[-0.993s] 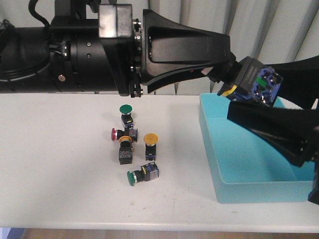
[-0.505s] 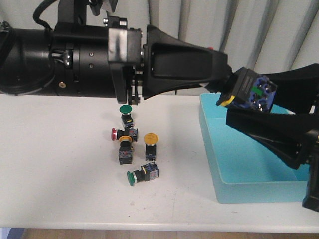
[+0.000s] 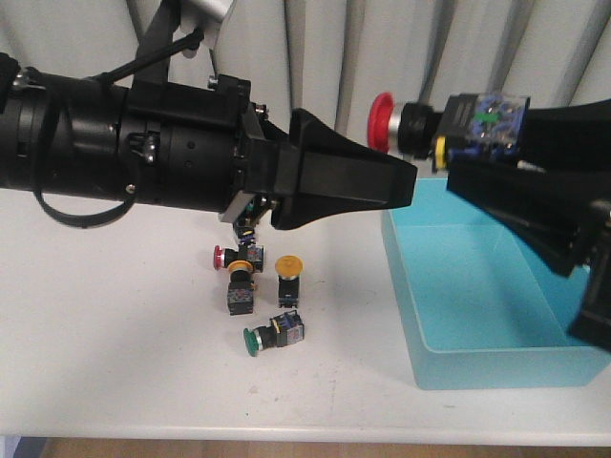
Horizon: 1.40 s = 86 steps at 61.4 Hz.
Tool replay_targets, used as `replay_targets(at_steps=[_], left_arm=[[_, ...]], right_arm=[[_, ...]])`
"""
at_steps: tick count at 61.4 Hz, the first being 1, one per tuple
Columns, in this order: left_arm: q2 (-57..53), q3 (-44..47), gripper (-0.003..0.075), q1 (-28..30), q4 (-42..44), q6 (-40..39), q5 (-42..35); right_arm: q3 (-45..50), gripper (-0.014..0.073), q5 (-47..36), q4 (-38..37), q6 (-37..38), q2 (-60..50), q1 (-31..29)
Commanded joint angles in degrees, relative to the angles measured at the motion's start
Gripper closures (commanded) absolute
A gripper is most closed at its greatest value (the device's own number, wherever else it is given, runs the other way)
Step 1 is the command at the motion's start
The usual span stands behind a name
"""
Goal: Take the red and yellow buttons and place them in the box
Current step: 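Lower the red button into the blue box and open the right gripper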
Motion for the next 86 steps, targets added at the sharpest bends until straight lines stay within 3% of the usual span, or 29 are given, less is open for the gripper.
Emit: replay_targets(at_steps=[1,18,40,49,59,69,86], left_arm=[[-1.5,-1.39,0.0197,-0.02,-2.09,0.31,-0.89],[-1.5,-1.39,0.0197,-0.02,6.01,0.31,-0.88],[-1.5,-1.39,0.0283,-0.02,20.7,0.2,3.24],[-1.5,-1.39,0.0343,-0.02,23.29,0.2,4.13],[-1.5,-1.39,0.0404,-0.02,23.29,0.26,5.4],[-1.5,-1.39,0.0459,-0.02,23.23,0.26,6.89],[-1.5,-1.39,0.0502,-0.02,23.23,0.3,8.05]], right_arm=[[-1.97,0.0601,9.45,3.75,0.14,-0.36,-0.18],[-1.97,0.0601,33.48,2.2,1.91,5.62,-0.18],[-2.42,0.0601,41.12,1.41,1.25,35.83,-0.22],[-5.97,0.06,40.49,1.36,1.25,48.42,-0.22],[-9.58,0.0577,39.89,1.42,1.66,53.83,-0.16],[-9.96,0.0445,38.37,1.31,1.69,55.24,-0.18],[-9.96,0.0038,37.16,0.87,2.3,55.27,-0.18]])
